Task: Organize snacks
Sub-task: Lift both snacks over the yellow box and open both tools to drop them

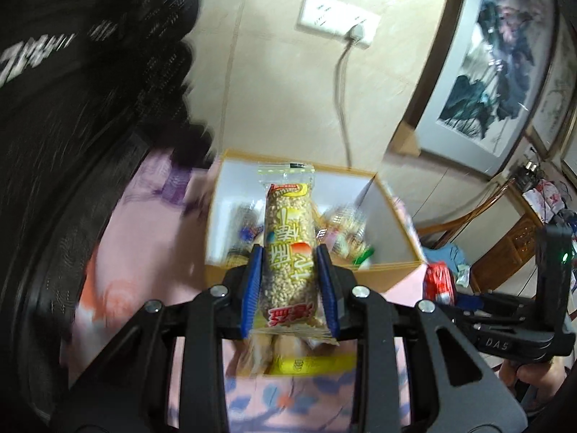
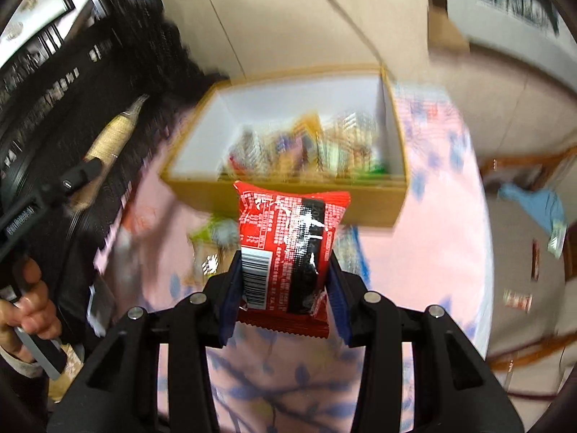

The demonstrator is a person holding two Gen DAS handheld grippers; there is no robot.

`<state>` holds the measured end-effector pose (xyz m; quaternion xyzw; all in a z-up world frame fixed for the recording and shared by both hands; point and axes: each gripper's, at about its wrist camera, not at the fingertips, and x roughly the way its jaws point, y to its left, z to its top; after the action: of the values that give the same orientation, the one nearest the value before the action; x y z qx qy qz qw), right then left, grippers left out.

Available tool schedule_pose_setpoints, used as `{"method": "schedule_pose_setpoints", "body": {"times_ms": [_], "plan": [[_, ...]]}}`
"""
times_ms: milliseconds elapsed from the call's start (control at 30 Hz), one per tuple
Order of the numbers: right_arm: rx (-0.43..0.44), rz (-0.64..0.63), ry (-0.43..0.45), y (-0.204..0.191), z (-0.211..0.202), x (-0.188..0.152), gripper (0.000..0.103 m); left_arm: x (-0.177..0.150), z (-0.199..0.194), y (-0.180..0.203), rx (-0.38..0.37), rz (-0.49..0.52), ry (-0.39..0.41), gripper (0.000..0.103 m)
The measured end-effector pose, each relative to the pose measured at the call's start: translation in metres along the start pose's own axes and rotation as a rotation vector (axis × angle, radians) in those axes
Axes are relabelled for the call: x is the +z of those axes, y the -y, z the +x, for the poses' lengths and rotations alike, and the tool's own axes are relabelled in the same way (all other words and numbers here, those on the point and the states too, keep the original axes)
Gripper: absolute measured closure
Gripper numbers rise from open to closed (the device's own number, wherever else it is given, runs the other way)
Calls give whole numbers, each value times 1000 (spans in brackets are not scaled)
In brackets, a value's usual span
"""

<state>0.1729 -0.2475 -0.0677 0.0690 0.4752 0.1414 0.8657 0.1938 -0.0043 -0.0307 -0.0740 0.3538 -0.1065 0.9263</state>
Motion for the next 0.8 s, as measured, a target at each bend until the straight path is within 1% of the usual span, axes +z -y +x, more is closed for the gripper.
{"method": "schedule_pose_setpoints", "body": {"times_ms": [100, 167, 200, 233, 267, 300, 333, 367, 400, 433, 467, 500, 533, 600, 700, 733, 800], "plan": [[1, -18, 69, -1, -6, 35, 59, 31, 6, 16, -14, 39, 53, 73], [-4, -35, 118, -4, -11, 60, 59, 56, 12, 27, -8, 70, 93, 73], [4, -46, 148, -6, -13, 77, 59, 63, 14, 30, -7, 77, 103, 73], [6, -54, 169, -8, -12, 87, 59, 76, 18, 35, -2, 86, 121, 72], [-3, -73, 190, -11, -11, 99, 57, 83, 21, 37, 9, 87, 130, 65], [-31, -86, 197, -12, -10, 109, 51, 91, 24, 40, 29, 84, 132, 23], [-57, -88, 205, -12, -13, 115, 29, 98, 27, 41, 74, 72, 132, 2], [-85, -83, 223, -12, -18, 119, 15, 105, 22, 40, 144, 38, 170, 2], [-91, -70, 257, -11, -28, 122, 9, 107, 18, 39, 146, 26, 185, 2], [-74, -64, 294, -9, -37, 121, 1, 108, 11, 37, 115, 13, 198, 2], [-68, -61, 325, -8, -44, 118, 1, 107, 7, 35, 98, 4, 204, 2], [-79, -64, 334, -7, -48, 114, 1, 104, 3, 32, 90, -8, 208, 2], [-91, -71, 325, -7, -48, 110, 1, 101, 2, 30, 91, -15, 203, 2], [-91, -83, 305, -3, -47, 99, 1, 91, 2, 24, 92, -36, 167, 2], [-74, -81, 243, 2, -37, 76, 1, 66, 4, 12, 93, -81, 108, 2], [-72, -75, 215, 6, -32, 62, 1, 59, 7, 8, 96, -89, 90, 2], [-55, -60, 157, 15, -20, 41, 1, 37, 13, -1, 105, -111, 28, 2]]}}
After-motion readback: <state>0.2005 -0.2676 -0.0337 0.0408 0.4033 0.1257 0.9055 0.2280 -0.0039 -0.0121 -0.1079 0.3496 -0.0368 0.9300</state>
